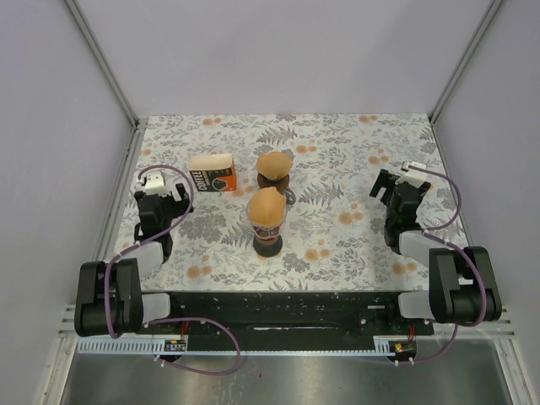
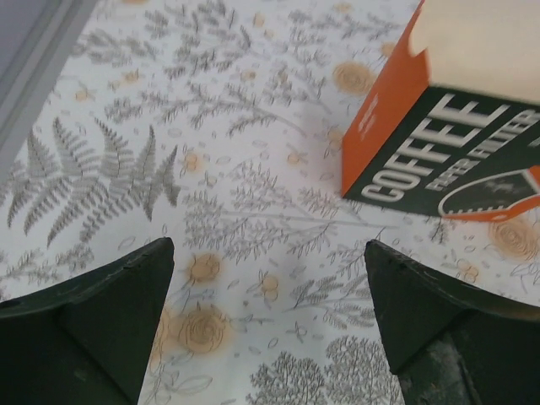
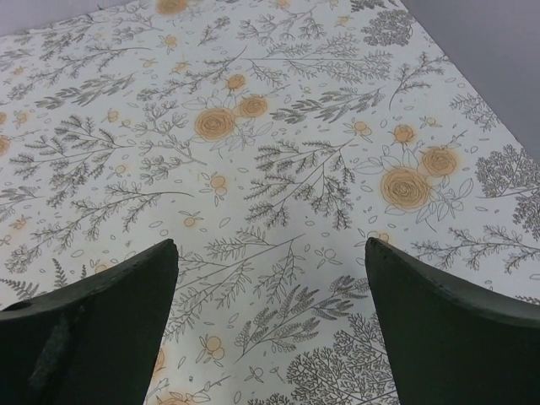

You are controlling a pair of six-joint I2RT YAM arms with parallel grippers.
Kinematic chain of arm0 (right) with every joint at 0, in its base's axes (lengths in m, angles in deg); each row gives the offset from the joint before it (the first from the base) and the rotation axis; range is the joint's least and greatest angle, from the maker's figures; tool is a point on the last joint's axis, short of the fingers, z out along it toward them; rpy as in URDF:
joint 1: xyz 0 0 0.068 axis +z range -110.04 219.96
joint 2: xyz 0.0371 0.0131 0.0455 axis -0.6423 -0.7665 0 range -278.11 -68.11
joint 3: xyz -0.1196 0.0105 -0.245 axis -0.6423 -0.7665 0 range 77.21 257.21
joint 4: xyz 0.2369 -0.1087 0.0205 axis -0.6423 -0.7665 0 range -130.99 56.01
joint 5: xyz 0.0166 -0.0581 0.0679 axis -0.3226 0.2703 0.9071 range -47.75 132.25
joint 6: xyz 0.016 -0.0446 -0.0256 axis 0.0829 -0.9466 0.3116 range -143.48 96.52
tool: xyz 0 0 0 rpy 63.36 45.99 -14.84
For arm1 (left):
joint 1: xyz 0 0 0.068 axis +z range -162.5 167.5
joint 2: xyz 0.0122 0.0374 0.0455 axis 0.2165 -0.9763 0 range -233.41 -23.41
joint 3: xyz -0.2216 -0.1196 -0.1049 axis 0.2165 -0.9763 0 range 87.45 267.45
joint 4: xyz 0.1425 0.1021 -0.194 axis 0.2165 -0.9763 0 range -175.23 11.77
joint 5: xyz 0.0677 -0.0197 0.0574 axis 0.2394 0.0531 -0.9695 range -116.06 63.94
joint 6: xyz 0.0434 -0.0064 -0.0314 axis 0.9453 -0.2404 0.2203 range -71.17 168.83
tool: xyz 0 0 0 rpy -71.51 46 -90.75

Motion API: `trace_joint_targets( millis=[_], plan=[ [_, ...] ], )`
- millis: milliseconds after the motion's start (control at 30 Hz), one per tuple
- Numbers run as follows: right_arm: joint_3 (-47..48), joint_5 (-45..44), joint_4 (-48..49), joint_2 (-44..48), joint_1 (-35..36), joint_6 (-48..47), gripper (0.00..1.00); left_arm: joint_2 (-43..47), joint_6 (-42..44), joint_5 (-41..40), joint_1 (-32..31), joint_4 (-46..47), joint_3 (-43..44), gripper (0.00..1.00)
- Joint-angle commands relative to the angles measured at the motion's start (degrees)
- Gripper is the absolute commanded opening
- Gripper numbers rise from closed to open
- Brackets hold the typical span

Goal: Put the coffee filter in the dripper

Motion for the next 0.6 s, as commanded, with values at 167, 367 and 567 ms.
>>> trace_joint_targets(
  millis=[167,367,567],
  plan=[
    [-6.7,-1.8,23.6,-8.8,-0.2,-2.9,0.99,-6.9,6.9,-1.6,-5.5,29.2,-5.1,0.99],
    [-6.1,1.4,26.7,-12.5,-0.9,-3.4,0.99,-7.4,6.8,-2.8,-5.4,29.5,-4.9,0.99],
    [-5.1,3.4,24.3,-12.4,-1.9,-3.0,0.99,-7.3,6.9,-1.6,-5.4,28.8,-4.7,0.99]
  ],
)
